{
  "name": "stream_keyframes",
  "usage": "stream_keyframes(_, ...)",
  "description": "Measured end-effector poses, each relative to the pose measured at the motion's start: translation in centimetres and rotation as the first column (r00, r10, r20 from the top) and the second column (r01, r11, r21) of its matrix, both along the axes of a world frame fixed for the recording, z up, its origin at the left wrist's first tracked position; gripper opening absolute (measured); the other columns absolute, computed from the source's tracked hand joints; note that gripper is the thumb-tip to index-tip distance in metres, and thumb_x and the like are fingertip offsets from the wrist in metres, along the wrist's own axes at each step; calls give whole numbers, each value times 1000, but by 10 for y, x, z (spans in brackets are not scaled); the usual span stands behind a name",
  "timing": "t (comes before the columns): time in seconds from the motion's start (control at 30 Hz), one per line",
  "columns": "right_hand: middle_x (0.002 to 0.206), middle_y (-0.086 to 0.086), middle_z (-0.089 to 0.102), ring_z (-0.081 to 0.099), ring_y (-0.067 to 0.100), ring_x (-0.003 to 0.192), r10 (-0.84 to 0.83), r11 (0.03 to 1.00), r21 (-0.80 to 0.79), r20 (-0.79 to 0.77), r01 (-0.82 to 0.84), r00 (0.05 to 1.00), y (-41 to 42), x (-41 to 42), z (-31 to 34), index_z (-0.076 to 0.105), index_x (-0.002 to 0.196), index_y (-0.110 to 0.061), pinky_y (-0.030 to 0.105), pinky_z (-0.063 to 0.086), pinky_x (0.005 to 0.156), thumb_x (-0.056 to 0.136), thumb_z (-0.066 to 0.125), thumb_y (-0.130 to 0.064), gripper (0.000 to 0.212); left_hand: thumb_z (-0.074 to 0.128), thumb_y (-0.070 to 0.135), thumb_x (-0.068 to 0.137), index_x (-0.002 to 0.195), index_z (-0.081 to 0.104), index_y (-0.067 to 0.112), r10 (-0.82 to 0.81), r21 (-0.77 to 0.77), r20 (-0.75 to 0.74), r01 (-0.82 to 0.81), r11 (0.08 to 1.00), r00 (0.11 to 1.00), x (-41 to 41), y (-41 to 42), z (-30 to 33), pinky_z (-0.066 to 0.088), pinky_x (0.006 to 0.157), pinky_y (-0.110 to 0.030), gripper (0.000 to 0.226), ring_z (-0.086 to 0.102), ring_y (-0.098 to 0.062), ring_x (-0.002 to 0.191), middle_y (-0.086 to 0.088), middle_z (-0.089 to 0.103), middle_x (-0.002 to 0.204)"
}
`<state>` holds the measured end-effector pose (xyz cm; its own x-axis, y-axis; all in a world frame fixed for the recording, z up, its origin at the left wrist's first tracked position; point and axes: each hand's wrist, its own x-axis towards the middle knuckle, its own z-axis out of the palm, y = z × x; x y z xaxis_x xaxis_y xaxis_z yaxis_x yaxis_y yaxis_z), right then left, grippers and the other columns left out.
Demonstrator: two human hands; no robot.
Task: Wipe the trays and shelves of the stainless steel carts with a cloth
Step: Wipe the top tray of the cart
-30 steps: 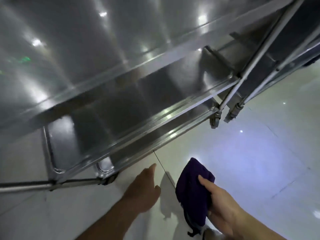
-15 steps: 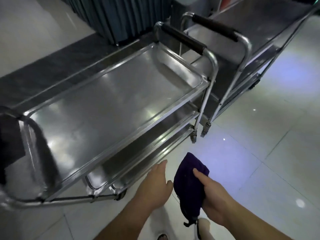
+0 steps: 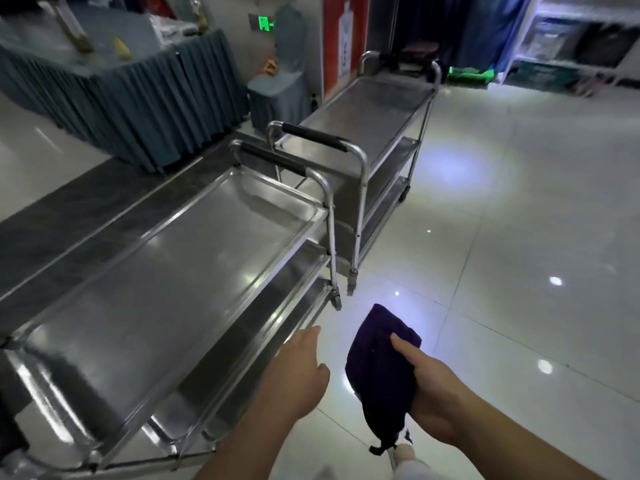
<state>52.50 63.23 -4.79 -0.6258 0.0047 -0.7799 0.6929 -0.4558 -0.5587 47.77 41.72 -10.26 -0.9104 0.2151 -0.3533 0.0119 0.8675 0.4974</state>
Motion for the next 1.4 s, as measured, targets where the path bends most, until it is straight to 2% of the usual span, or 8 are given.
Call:
stream_keyframes(0.17, 114, 22, 75, 72, 44, 105, -55, 998, 16, -6, 55, 998, 64, -1, 1, 65, 127, -1, 51, 55, 95, 100, 62, -35, 43, 51, 31, 98, 158, 26, 29, -107, -102, -10, 106, 989, 994, -21, 54, 13, 40, 117, -39, 65, 41, -16, 145, 7, 32, 164)
stream_keyframes(0.3, 111, 21, 76, 73, 40, 105, -153, 988, 5, 17, 153, 988, 132, -21, -11, 66, 124, -1, 49, 56, 90, 100, 64, -32, 40, 50, 28, 97, 155, 33, 24, -166, -182, 4, 164, 970, 986, -57, 116, 16, 42, 115, -37, 60, 44, -19, 141, 4, 37, 159)
stream_keyframes(0.67, 108, 21, 77, 72, 43, 104, -291, 957, 44, 100, 288, 952, 307, -101, -27, 65, 124, -1, 56, 55, 100, 95, 72, -31, 42, 49, 34, 99, 153, 35, 27, -178, -288, 70, 191, 938, 982, -141, 273, 26, 47, 108, -36, 56, 50, -20, 134, 5, 39, 156)
stream_keyframes(0.9, 109, 20, 77, 72, 41, 104, -303, 953, 8, 126, 304, 945, 321, -206, -23, 66, 123, -4, 47, 59, 82, 96, 72, -31, 39, 49, 34, 92, 130, 52, 31, -132, -327, 59, 144, 934, 989, -244, 285, 29, 50, 100, -40, 39, 54, -20, 120, 4, 51, 136)
stream_keyframes(1.03, 109, 21, 76, 72, 42, 104, -295, 955, 26, 92, 294, 951, 318, -279, -23, 67, 122, -3, 53, 56, 95, 95, 71, -33, 40, 51, 33, 95, 146, 43, 22, -152, -339, 17, 149, 929, 988, -333, 290, 30, 46, 106, -42, 53, 49, -25, 132, 0, 45, 147)
stream_keyframes(1.13, 108, 21, 77, 72, 42, 106, -282, 959, 61, 61, 278, 958, 316, -330, -20, 69, 118, -2, 57, 51, 104, 95, 71, -33, 38, 55, 32, 94, 150, 40, 19, -162, -327, -9, 151, 933, 987, -397, 287, 37, 47, 106, -44, 60, 49, -25, 133, -2, 44, 149)
stream_keyframes(1.3, 103, 20, 78, 72, 39, 101, -270, 959, 103, 31, 266, 962, 306, -405, -11, 70, 115, -2, 52, 54, 98, 96, 71, -33, 36, 49, 35, 100, 150, 39, 19, -169, -315, -59, 143, 938, 984, -488, 272, 44, 45, 107, -44, 54, 46, -26, 135, -3, 43, 150)
stream_keyframes(1.4, 104, 22, 77, 73, 43, 102, -264, 960, 103, 41, 259, 964, 304, -445, -15, 69, 117, -1, 56, 54, 99, 96, 71, -34, 39, 48, 35, 99, 152, 38, 20, -136, -285, -68, 111, 952, 988, -529, 264, 41, 45, 107, -45, 56, 45, -27, 137, -4, 42, 152)
